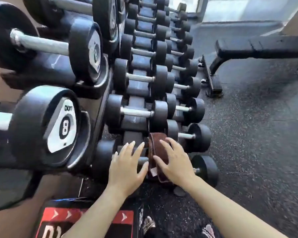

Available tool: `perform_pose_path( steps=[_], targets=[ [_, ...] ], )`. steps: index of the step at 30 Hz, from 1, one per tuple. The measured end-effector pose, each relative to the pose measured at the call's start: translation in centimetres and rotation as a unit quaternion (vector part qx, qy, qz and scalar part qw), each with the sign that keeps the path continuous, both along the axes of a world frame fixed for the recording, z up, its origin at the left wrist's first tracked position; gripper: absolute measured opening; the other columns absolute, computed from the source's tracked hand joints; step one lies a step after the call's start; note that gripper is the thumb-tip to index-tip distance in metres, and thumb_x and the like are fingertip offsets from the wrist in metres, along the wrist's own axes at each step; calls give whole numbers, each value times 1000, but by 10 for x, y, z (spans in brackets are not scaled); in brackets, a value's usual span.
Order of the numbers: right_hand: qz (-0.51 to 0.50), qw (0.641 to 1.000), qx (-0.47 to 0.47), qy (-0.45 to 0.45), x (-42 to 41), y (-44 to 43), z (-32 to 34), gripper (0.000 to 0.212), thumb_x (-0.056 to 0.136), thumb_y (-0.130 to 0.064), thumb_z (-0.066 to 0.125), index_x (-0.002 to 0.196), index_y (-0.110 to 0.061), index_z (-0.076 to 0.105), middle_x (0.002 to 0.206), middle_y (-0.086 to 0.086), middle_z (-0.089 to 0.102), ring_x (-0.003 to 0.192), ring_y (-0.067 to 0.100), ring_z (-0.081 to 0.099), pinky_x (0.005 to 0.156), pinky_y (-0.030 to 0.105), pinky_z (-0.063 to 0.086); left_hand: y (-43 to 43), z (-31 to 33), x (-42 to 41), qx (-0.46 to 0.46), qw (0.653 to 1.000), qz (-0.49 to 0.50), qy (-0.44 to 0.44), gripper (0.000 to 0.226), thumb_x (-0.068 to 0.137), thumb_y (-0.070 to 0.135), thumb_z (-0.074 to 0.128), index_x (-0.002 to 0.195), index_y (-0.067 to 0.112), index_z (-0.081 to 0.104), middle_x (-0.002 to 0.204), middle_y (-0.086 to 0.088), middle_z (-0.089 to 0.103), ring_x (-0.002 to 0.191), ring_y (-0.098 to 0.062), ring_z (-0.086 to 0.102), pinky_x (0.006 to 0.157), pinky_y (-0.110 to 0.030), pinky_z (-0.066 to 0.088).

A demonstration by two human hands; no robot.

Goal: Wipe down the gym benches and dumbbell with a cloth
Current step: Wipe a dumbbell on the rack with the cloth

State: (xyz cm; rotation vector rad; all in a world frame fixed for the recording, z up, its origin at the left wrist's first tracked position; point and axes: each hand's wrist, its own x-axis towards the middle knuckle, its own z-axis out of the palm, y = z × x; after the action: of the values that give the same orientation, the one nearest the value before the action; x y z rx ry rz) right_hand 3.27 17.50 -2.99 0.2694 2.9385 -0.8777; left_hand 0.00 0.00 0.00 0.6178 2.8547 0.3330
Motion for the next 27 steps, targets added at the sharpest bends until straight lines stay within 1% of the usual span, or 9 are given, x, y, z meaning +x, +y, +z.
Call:
perform_pose_path(
  steps=[4, 8, 11, 15, 18, 20, 22, 25, 27],
  targets=[
    [-4, 999, 11, -32, -21, -18, -30, 71, 85, -57, 50, 144, -23, 29, 152, 5, 25, 140, 22, 21, 106, 42, 35, -16, -24, -21, 28, 1000, 1, -6, 59, 87, 46, 48, 142, 29, 35, 146, -2, 39, 138, -20, 30, 108, -49, 33],
    [-46, 998, 31, -29, -27, -32, -53, 76, 81, -58, 53, 145, -27, 24, 152, 4, 22, 140, 25, 17, 101, 44, 39, -22, -40, -35, 30, 999, -13, -19, 59, 88, 47, 45, 143, 31, 31, 148, 1, 35, 139, -17, 27, 110, -45, 30],
    [-66, 996, 45, -34, -30, -37, -61, 79, 81, -53, 57, 145, -29, 18, 155, 4, 19, 142, 30, 15, 101, 45, 39, -22, -47, -44, 24, 999, -19, -37, 61, 88, 48, 45, 144, 31, 28, 150, 2, 32, 140, -16, 25, 110, -45, 31],
    [-81, 997, 7, -17, -23, -36, -58, 67, 84, -36, 61, 143, -23, 31, 149, 6, 31, 136, 30, 27, 98, 47, 44, -15, -48, -46, 28, 998, -28, -53, 60, 89, 46, 46, 144, 30, 30, 149, 2, 34, 139, -16, 27, 108, -46, 35],
    [-87, 996, -28, -3, -7, -28, -53, 61, 83, -18, 60, 140, -17, 38, 146, 8, 37, 131, 31, 32, 104, 47, 39, -4, -41, -40, 37, 996, -50, -63, 57, 90, 45, 46, 143, 28, 32, 148, 1, 36, 139, -16, 28, 108, -46, 35],
    [-96, 994, -47, 0, 5, -20, -51, 61, 82, -12, 59, 140, -17, 39, 145, 6, 37, 130, 29, 33, 106, 44, 36, 4, -37, -34, 44, 995, -69, -62, 57, 90, 43, 47, 142, 26, 34, 147, -1, 38, 138, -18, 29, 109, -45, 33],
    [-122, 990, -65, 2, 19, -13, -46, 61, 83, -13, 58, 140, -17, 38, 145, 5, 38, 129, 27, 34, 110, 41, 31, 13, -31, -27, 43, 993, -87, -59, 57, 89, 42, 48, 142, 24, 35, 147, -2, 38, 138, -20, 30, 109, -45, 33],
    [-194, 976, -100, 9, 49, 3, -36, 58, 85, -14, 59, 140, -17, 40, 143, 4, 41, 131, 24, 35, 113, 27, 20, 30, -23, -11, 32, 991, -121, -54, 57, 90, 41, 49, 142, 22, 36, 146, -5, 39, 137, -23, 32, 107, -46, 34],
    [-238, 963, -125, -1, 77, 17, -30, 57, 87, -16, 58, 140, -20, 38, 144, 2, 41, 135, 20, 32, 115, 28, 19, 49, -17, 3, 24, 987, -148, -51, 58, 90, 42, 48, 142, 22, 34, 145, -6, 40, 136, -23, 33, 107, -47, 35]
  ],
)
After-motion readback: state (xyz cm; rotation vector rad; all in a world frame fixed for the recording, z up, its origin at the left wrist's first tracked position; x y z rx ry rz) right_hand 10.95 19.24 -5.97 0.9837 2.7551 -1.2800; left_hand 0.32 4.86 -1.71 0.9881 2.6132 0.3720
